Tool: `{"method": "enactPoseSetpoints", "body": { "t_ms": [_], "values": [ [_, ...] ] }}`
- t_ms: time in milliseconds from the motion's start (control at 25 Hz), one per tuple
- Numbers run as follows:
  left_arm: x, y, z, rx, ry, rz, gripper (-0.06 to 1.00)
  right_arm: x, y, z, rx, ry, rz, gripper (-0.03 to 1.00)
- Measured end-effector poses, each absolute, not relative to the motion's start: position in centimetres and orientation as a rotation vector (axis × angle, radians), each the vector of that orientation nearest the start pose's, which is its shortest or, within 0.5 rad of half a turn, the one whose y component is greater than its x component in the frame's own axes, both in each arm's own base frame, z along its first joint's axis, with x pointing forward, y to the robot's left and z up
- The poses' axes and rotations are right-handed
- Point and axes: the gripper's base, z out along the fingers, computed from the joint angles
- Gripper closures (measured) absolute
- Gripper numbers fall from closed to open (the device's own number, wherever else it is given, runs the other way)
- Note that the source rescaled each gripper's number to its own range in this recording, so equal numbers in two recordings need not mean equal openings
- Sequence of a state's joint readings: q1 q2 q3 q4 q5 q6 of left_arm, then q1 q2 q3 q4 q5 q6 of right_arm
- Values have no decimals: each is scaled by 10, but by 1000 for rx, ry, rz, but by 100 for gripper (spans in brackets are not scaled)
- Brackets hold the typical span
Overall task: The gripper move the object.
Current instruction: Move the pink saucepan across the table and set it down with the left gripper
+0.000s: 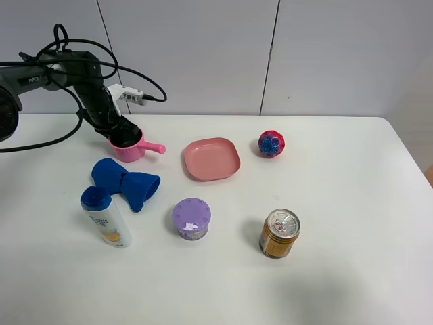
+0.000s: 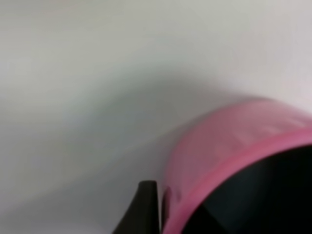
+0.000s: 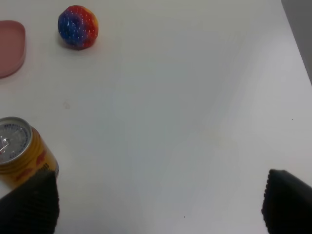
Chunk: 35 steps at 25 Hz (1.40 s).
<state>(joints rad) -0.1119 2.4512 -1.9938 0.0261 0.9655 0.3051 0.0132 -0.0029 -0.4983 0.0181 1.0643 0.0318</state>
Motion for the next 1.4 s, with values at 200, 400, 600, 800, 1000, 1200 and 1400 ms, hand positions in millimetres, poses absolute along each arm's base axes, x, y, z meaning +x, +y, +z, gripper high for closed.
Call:
{"method": "enactPoseSetpoints", "body": {
  "t_ms": [200, 400, 600, 800, 1000, 1200, 1400],
  "values": [
    [502, -59, 128, 647, 2811, 126, 94, -5, 1, 277, 18, 2047, 50, -3],
    [504, -60, 160, 632, 2767, 142, 94, -5, 1, 277, 18, 2047, 50, -3],
    [509, -64, 202, 596, 2744, 107, 94, -5, 1, 277, 18, 2047, 50, -3],
    [508, -103, 247, 654, 2620, 73, 94, -5, 1, 277, 18, 2047, 50, -3],
    [486, -189, 280, 839, 2448, 24, 94, -5, 1, 277, 18, 2047, 50, -3],
    [442, -277, 285, 1063, 2341, -31, 94, -5, 1, 277, 18, 2047, 50, -3],
    [379, -358, 285, 1299, 2221, -87, 94, -5, 1, 277, 18, 2047, 50, -3]
  ]
}}
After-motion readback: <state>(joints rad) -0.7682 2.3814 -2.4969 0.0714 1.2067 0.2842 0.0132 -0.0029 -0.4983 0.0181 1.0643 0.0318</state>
